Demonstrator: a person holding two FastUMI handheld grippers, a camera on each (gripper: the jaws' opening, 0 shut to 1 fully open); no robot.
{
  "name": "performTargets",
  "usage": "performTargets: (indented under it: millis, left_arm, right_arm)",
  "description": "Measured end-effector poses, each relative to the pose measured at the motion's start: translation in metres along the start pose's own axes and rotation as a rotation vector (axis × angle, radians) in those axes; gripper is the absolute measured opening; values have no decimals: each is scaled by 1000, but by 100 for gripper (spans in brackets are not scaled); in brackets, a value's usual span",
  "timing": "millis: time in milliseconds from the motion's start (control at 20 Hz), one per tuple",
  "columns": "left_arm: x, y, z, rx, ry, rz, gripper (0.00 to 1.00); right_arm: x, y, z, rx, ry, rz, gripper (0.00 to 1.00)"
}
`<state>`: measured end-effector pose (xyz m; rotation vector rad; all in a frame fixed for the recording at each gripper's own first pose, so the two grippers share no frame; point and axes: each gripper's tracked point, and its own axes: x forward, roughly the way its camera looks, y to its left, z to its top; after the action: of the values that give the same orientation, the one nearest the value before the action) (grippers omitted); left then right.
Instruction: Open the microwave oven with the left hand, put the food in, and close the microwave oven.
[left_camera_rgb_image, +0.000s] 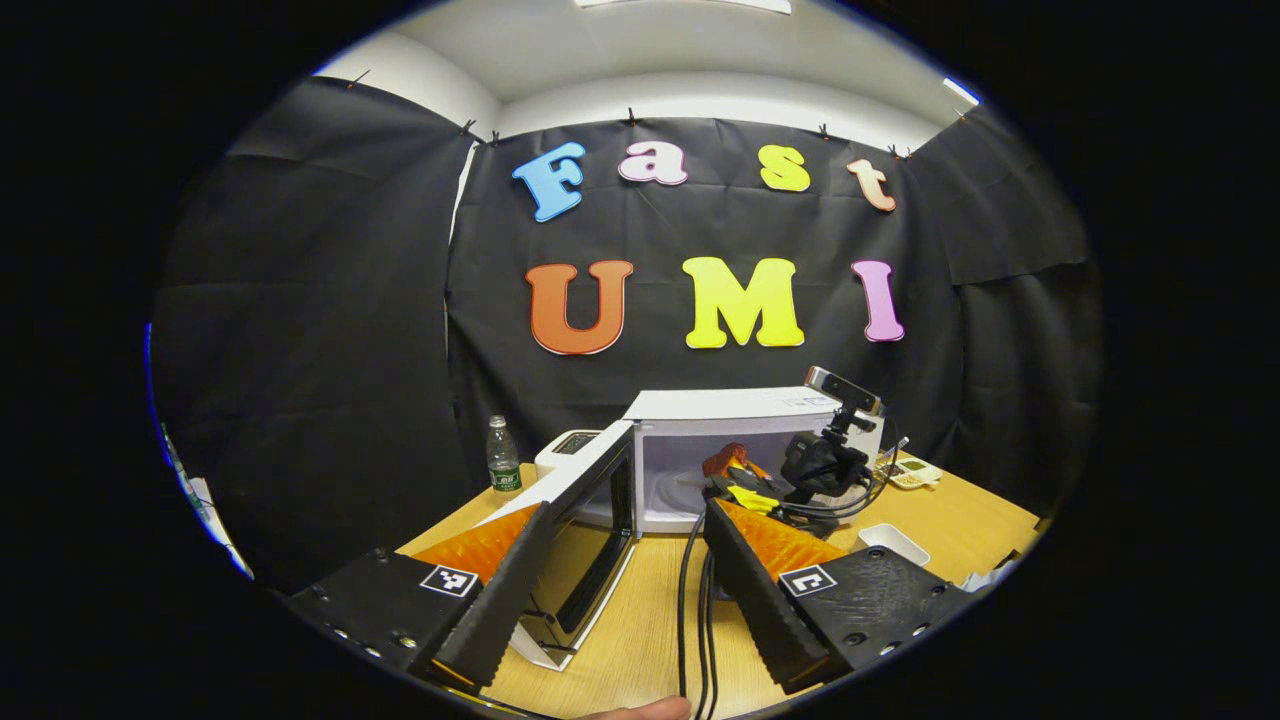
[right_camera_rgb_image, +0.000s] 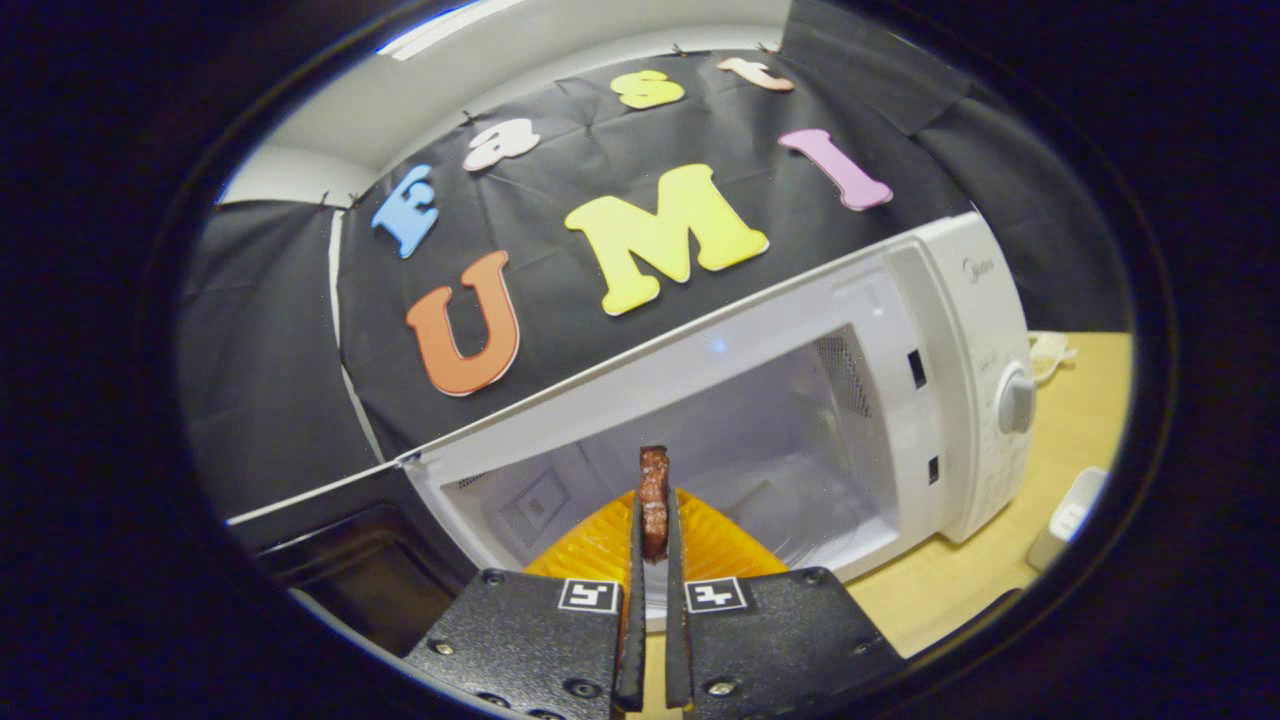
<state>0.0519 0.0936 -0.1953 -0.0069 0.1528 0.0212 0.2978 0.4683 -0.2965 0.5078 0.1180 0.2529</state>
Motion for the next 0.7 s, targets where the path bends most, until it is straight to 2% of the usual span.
performTargets:
  millis: [100,200,400,450,500,600,650,700]
  left_arm:
    - [0,1,-4,12,20,-2,94]
    - [-2,7,-5,31,38,10,95]
    - [-2,10,-4,47,37,21,94]
    - [-2,10,-4,39,42,20,94]
    - [-3,8,-5,31,47,14,95]
    - [-2,7,-9,30,53,7,95]
    - [-2,9,-9,34,53,14,95]
    - [-2,10,-8,36,52,21,94]
  right_arm:
    - [16,-1,-6,94,25,-25,11]
    - [28,-4,-7,138,48,-38,11]
    - [52,-17,14,217,-11,-52,12]
    - [55,-23,8,216,0,-63,33]
    - [55,-39,2,217,15,-112,54]
    - [57,-48,-15,242,48,-134,93]
    - [56,-51,-19,243,70,-136,98]
    - [54,-52,-23,243,80,-128,84]
